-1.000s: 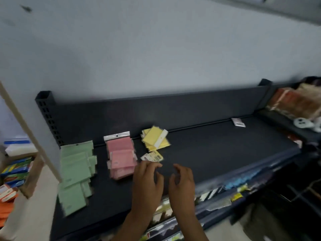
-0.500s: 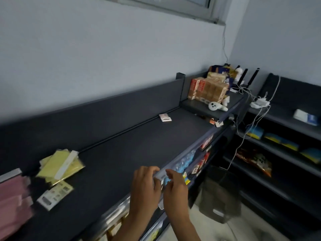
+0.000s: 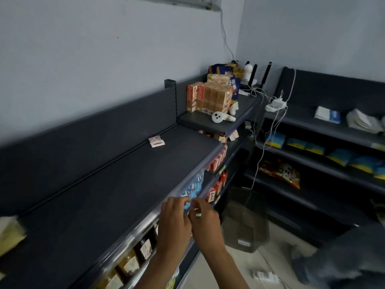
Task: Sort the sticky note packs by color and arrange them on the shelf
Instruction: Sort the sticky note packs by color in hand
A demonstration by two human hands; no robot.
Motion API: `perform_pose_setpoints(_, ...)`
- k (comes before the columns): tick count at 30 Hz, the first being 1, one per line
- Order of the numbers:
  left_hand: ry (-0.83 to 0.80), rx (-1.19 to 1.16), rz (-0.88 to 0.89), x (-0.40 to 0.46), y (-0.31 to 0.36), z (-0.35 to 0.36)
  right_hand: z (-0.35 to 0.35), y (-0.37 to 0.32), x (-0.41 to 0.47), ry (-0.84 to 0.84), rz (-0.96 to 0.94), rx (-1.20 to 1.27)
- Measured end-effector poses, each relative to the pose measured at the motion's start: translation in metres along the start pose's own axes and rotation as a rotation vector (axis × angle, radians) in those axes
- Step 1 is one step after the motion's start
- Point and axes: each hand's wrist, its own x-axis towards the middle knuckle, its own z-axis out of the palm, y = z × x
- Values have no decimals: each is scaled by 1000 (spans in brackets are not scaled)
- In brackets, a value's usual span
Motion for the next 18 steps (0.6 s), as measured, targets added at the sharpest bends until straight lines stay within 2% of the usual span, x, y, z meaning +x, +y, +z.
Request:
perform_pose_setpoints(10, -62, -37, 13, 49, 15, 49, -18, 30, 51, 46, 32, -37)
perform_pose_setpoints(18, -59, -77, 32, 133, 37, 101, -46, 43, 142, 45, 64, 23)
